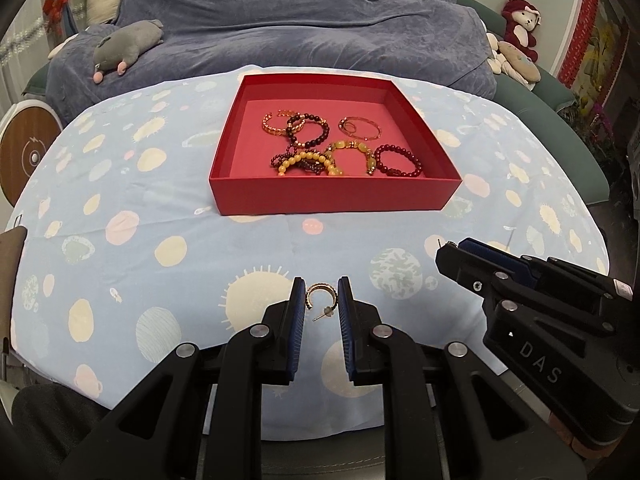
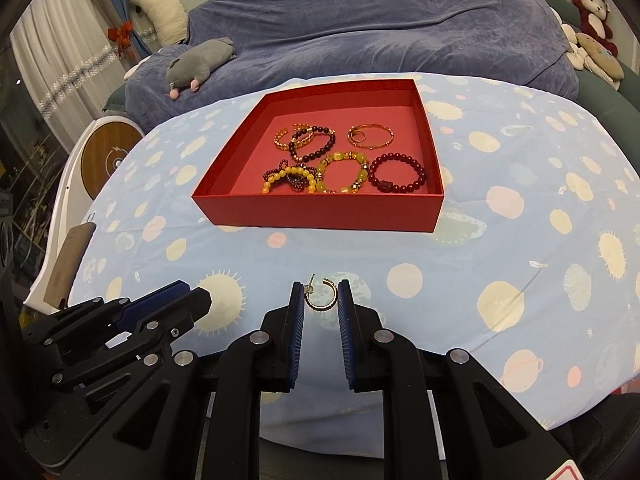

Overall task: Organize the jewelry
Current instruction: 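Carry both held earrings over the red box, then open both tools to drop the earrings into the box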

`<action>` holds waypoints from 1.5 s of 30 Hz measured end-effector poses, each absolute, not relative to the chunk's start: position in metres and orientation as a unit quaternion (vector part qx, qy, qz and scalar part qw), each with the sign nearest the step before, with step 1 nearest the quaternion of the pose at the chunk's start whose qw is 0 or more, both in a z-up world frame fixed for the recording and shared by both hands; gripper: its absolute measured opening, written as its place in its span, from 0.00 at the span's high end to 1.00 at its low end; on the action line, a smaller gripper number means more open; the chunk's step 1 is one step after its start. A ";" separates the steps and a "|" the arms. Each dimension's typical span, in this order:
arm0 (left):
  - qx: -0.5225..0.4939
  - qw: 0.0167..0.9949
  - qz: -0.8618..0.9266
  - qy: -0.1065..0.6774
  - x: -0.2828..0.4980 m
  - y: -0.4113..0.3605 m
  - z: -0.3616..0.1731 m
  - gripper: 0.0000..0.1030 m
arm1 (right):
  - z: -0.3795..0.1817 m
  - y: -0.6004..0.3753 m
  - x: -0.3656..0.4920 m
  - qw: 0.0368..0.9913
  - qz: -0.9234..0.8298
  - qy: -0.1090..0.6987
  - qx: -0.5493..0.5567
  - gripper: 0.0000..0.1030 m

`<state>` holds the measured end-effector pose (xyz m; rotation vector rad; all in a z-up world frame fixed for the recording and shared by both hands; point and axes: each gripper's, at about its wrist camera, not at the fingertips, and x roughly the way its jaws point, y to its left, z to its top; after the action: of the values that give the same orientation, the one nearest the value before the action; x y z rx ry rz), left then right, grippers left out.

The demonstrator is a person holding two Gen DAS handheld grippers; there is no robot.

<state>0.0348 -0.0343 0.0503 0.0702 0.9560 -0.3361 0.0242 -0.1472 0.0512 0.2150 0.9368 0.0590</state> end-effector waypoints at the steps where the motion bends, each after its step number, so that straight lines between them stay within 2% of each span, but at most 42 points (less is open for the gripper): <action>1: 0.036 0.874 -0.162 0.456 0.036 -0.036 0.052 0.84 | 0.053 -0.148 0.025 0.887 0.028 0.449 0.104 0.84; 13: 0.033 0.879 -0.161 0.447 0.062 -0.047 0.072 0.84 | 0.072 -0.164 0.047 0.896 0.019 0.431 0.105 0.84; 24: 0.021 0.887 -0.147 0.438 0.140 -0.052 0.083 0.84 | 0.085 -0.180 0.121 0.904 0.015 0.415 0.101 0.84; 35: 0.032 0.877 -0.141 0.459 0.214 -0.070 0.055 0.84 | 0.060 -0.190 0.198 0.896 0.008 0.433 0.100 0.84; 45: 0.029 0.865 -0.129 0.485 0.248 -0.071 0.024 0.84 | 0.034 -0.193 0.233 0.886 0.006 0.453 0.098 0.84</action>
<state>0.2476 -0.0708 0.0242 0.0607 1.0153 -0.2704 0.2335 -0.1929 0.0336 0.2035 0.9430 0.0121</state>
